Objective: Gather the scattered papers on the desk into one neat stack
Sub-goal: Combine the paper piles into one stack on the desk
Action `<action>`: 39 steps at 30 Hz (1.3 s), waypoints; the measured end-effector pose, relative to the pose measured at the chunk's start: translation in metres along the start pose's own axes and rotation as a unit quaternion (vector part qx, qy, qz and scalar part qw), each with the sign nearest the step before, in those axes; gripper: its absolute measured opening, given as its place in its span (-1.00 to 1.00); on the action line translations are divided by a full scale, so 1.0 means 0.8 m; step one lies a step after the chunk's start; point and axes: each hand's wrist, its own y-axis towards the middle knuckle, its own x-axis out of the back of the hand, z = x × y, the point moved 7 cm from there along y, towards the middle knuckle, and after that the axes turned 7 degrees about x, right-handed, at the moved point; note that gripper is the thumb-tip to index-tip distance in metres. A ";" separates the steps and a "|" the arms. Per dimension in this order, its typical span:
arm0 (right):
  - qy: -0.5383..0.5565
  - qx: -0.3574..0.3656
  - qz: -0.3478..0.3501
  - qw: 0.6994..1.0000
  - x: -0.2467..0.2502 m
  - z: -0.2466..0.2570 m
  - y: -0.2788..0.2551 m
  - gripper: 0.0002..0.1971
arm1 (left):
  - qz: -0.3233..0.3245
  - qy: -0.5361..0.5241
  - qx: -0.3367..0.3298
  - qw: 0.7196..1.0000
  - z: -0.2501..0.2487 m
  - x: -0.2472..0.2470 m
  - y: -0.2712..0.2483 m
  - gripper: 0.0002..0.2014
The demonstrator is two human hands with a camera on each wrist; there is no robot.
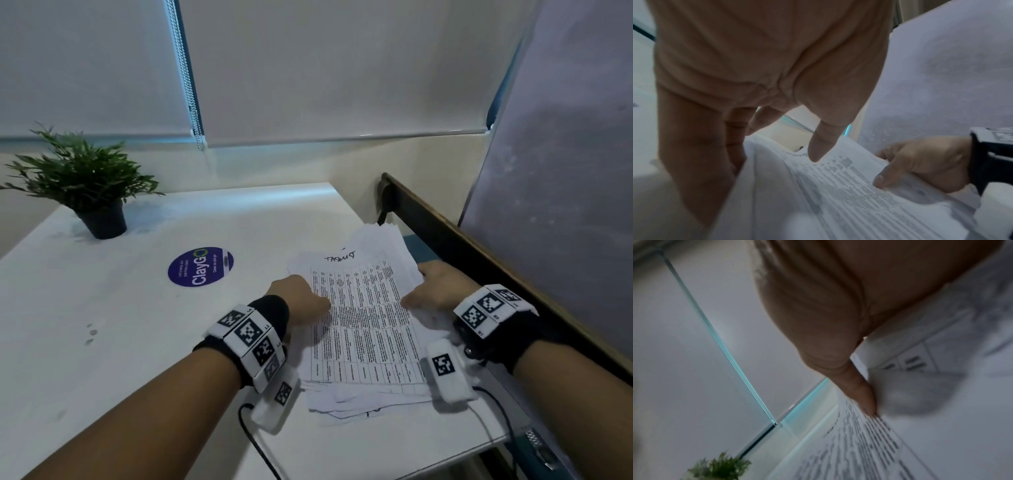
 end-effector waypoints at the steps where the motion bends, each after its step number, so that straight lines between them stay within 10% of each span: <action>1: 0.014 0.010 0.011 1.000 0.000 0.007 -0.004 -0.75 | -0.003 -0.005 0.003 1.000 0.008 0.005 0.000 -0.75; 19: -0.159 0.116 0.102 0.975 -0.132 0.169 -0.010 -0.35 | -0.104 0.028 0.083 0.991 0.173 0.105 -0.024 -0.65; 29: 0.001 0.155 0.150 0.976 -0.217 0.241 -0.011 -0.62 | -0.108 0.009 0.179 0.978 0.267 0.147 -0.047 -0.31; 33: 0.075 0.123 0.168 0.975 -0.216 0.234 0.002 -0.25 | -0.102 -0.033 0.176 0.979 0.281 0.146 -0.049 -0.32; 39: 0.299 0.193 0.149 0.922 -0.170 0.238 -0.011 -0.77 | -0.124 -0.214 0.135 0.959 0.283 0.155 -0.050 0.12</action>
